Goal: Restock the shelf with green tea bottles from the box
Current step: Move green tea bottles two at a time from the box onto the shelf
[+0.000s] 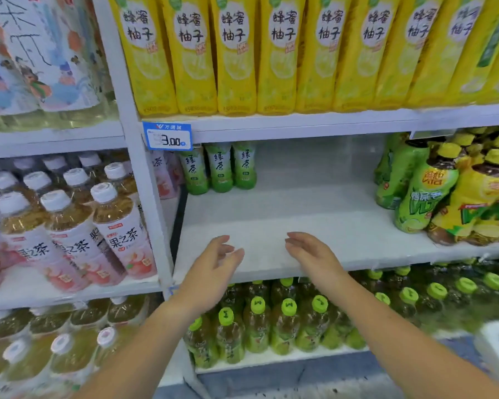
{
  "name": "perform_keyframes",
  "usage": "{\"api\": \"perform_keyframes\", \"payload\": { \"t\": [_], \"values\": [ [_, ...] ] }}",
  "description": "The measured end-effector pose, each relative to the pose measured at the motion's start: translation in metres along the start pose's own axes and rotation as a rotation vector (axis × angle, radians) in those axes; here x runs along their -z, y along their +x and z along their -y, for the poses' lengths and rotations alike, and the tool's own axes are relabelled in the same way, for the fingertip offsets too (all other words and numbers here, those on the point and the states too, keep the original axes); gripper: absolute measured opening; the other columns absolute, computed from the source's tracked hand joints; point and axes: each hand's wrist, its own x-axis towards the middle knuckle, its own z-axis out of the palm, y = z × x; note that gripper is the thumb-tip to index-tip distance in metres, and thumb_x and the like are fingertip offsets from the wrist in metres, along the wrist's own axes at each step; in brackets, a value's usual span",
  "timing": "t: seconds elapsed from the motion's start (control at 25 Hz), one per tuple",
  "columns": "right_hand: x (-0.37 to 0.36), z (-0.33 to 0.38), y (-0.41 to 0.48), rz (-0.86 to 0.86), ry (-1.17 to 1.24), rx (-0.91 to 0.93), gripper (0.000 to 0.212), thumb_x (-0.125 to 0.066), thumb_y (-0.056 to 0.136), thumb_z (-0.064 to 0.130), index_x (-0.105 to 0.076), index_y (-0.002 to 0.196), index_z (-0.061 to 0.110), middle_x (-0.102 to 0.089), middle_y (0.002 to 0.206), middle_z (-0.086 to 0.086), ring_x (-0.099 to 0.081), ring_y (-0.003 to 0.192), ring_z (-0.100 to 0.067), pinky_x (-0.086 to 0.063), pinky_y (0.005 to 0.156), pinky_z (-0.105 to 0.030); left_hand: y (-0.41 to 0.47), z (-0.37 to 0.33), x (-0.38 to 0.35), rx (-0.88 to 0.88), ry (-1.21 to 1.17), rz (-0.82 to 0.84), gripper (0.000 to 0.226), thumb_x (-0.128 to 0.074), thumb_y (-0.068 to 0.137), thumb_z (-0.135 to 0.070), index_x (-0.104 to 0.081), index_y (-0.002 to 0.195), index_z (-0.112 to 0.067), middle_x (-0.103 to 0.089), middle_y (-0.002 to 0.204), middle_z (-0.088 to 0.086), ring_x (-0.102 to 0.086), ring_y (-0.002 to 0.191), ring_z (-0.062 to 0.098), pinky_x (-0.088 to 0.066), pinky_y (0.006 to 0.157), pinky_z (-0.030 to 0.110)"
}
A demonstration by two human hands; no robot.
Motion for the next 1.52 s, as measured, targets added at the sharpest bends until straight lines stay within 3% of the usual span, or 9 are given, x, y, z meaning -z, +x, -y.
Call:
{"api": "perform_keyframes", "payload": {
  "t": [0.12, 0.32, 0.44, 0.56, 0.72, 0.88, 1.12, 1.28, 1.52],
  "values": [
    [0.014, 0.014, -0.047, -0.028, 0.056, -0.136, 0.029, -0.063, 0.099, 0.029, -0.059, 0.128, 0.033, -0.062, 0.128, 0.013, -0.059, 0.117, -0.003, -0.044, 0.080, -0.010, -0.039, -0.019, -0.004, 0.107, -0.028, 0.064, 0.053, -0.055, 0.094, -0.062, -0.047, 0.140, -0.038, -0.057, 0.131, -0.021, -0.054, 0.123, 0.006, -0.042, 0.085, 0.015],
    [0.042, 0.058, -0.142, 0.006, 0.029, -0.336, 0.037, -0.060, 0.101, 0.035, -0.051, 0.137, 0.034, -0.056, 0.125, 0.017, -0.054, 0.120, -0.008, -0.044, 0.084, -0.012, -0.115, -0.079, -0.001, 0.298, -0.082, 0.220, 0.038, -0.056, 0.097, -0.057, -0.051, 0.133, -0.044, -0.055, 0.125, -0.030, -0.051, 0.115, -0.012, -0.043, 0.080, 0.011],
    [0.059, 0.089, -0.200, -0.051, 0.042, -0.417, 0.046, -0.060, 0.100, 0.034, -0.050, 0.145, 0.026, -0.055, 0.131, 0.009, -0.052, 0.123, -0.012, -0.043, 0.099, -0.029, -0.151, -0.120, 0.003, 0.324, -0.066, 0.276, 0.041, -0.054, 0.099, -0.053, -0.051, 0.137, -0.038, -0.054, 0.126, -0.026, -0.052, 0.116, -0.007, -0.039, 0.077, 0.009],
    [0.076, 0.115, -0.251, -0.128, 0.046, -0.478, 0.047, -0.059, 0.101, 0.034, -0.048, 0.147, 0.026, -0.052, 0.133, 0.006, -0.050, 0.123, -0.013, -0.042, 0.098, -0.032, -0.174, -0.154, 0.000, 0.304, -0.024, 0.374, 0.050, -0.051, 0.101, -0.053, -0.048, 0.145, -0.030, -0.050, 0.134, -0.016, -0.048, 0.124, 0.005, -0.037, 0.088, 0.017],
    [0.105, 0.133, -0.316, -0.284, 0.088, -0.500, 0.046, -0.058, 0.102, 0.034, -0.048, 0.146, 0.025, -0.053, 0.134, 0.009, -0.051, 0.122, -0.012, -0.042, 0.095, -0.031, -0.196, -0.195, -0.023, 0.276, 0.000, 0.500, 0.051, -0.051, 0.101, -0.052, -0.047, 0.147, -0.028, -0.048, 0.136, -0.013, -0.047, 0.119, 0.005, -0.040, 0.091, 0.026],
    [0.148, 0.138, -0.363, -0.482, 0.120, -0.491, 0.040, -0.061, 0.101, 0.029, -0.055, 0.140, 0.021, -0.060, 0.132, 0.004, -0.056, 0.122, -0.013, -0.042, 0.095, -0.028, -0.206, -0.232, -0.073, 0.221, 0.084, 0.651, 0.033, -0.050, 0.102, -0.051, -0.056, 0.130, -0.033, -0.054, 0.117, -0.023, -0.051, 0.106, 0.000, -0.038, 0.091, 0.031],
    [0.234, 0.123, -0.423, -0.675, 0.175, -0.492, 0.036, -0.063, 0.100, 0.031, -0.058, 0.134, 0.025, -0.063, 0.125, 0.008, -0.059, 0.117, -0.012, -0.047, 0.102, -0.034, -0.228, -0.284, -0.176, 0.135, 0.177, 0.835, 0.016, -0.047, 0.098, -0.062, -0.057, 0.104, -0.051, -0.051, 0.113, -0.036, -0.046, 0.100, -0.020, -0.033, 0.075, 0.012],
    [0.305, 0.093, -0.452, -0.701, 0.249, -0.542, 0.032, -0.061, 0.101, 0.031, -0.057, 0.133, 0.029, -0.060, 0.123, 0.011, -0.058, 0.110, -0.006, -0.044, 0.099, -0.031, -0.242, -0.309, -0.260, 0.172, 0.170, 0.868, 0.047, -0.049, 0.077, -0.079, -0.062, 0.111, -0.048, -0.059, 0.123, -0.026, -0.054, 0.116, -0.003, -0.042, 0.095, 0.027],
    [0.407, 0.032, -0.477, -0.611, 0.219, -0.640, 0.033, -0.059, 0.101, 0.037, -0.055, 0.133, 0.032, -0.057, 0.117, 0.022, -0.056, 0.115, -0.008, -0.040, 0.095, -0.027, -0.263, -0.336, -0.389, 0.291, 0.164, 0.883, 0.048, -0.044, 0.088, -0.074, -0.056, 0.117, -0.038, -0.057, 0.131, -0.007, -0.052, 0.121, 0.013, -0.038, 0.105, 0.041]
  ]
}}
